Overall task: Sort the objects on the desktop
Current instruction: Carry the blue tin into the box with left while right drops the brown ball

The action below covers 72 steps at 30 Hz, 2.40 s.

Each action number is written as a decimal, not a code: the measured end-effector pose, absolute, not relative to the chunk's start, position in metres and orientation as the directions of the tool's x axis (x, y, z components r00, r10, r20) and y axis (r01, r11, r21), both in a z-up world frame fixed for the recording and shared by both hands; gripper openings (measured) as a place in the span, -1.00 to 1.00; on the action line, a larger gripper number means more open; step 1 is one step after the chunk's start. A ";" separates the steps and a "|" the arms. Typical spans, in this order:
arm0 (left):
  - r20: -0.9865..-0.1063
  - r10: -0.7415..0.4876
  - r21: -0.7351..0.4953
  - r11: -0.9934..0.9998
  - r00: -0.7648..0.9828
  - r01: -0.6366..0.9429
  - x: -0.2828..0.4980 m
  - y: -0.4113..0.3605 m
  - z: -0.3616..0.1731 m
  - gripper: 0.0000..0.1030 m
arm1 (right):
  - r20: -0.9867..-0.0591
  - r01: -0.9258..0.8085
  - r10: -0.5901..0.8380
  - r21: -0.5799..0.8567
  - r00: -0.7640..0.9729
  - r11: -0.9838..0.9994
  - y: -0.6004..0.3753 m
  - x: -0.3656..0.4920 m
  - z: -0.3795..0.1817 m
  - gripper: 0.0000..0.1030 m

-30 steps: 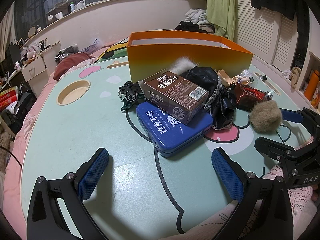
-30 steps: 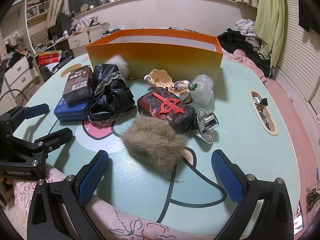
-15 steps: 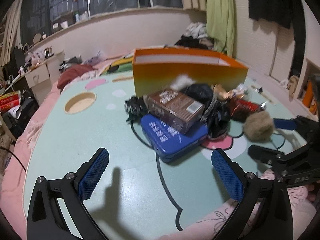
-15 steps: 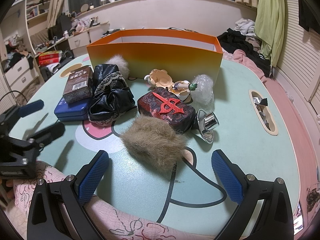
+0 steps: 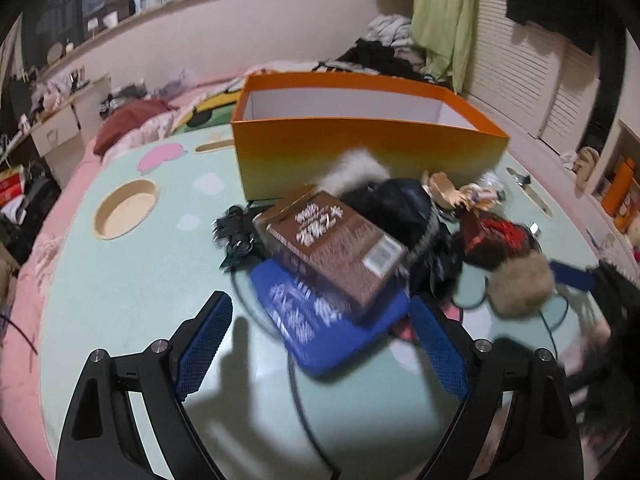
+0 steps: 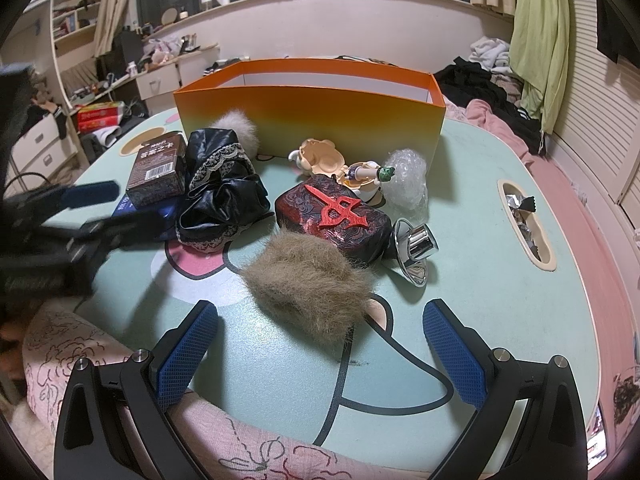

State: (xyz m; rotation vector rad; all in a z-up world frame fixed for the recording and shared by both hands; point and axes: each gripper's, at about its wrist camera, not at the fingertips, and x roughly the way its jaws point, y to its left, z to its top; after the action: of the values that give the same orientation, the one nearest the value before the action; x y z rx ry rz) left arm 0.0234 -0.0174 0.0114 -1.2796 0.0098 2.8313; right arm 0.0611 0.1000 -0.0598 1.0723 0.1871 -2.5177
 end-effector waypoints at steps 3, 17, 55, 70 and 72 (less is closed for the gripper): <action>-0.780 0.035 -0.029 -0.999 -0.624 -0.021 0.010 -0.020 0.007 0.64 | -0.716 0.407 -0.304 0.030 -0.629 -0.913 0.100 0.061 -0.058 0.99; -0.807 0.413 -0.320 -0.907 -0.422 -0.276 0.054 -0.034 0.036 0.64 | -0.665 0.410 -0.381 0.122 -0.642 -0.904 0.111 0.063 -0.047 0.60; -0.690 0.176 -0.180 -0.981 -0.702 -0.069 -0.098 -0.052 0.080 0.66 | -0.616 0.344 -0.403 0.219 -0.677 -0.913 0.092 -0.082 0.008 -0.22; -0.730 0.112 -0.149 -0.989 -0.674 -0.003 -0.067 -0.074 0.045 0.72 | -0.601 0.373 -0.383 0.149 -0.701 -0.916 0.081 -0.068 0.003 -0.06; -0.670 0.079 -0.118 -0.993 -0.738 0.001 -0.055 -0.074 0.058 0.72 | -0.589 0.381 -0.402 0.168 -0.701 -0.909 0.084 -0.063 0.005 -0.06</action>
State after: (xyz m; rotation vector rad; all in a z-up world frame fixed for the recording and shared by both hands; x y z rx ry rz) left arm -0.0548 -0.0739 0.0575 -1.1194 -0.1707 2.8853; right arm -0.0634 0.0837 0.0045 0.8971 -0.0457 -2.5608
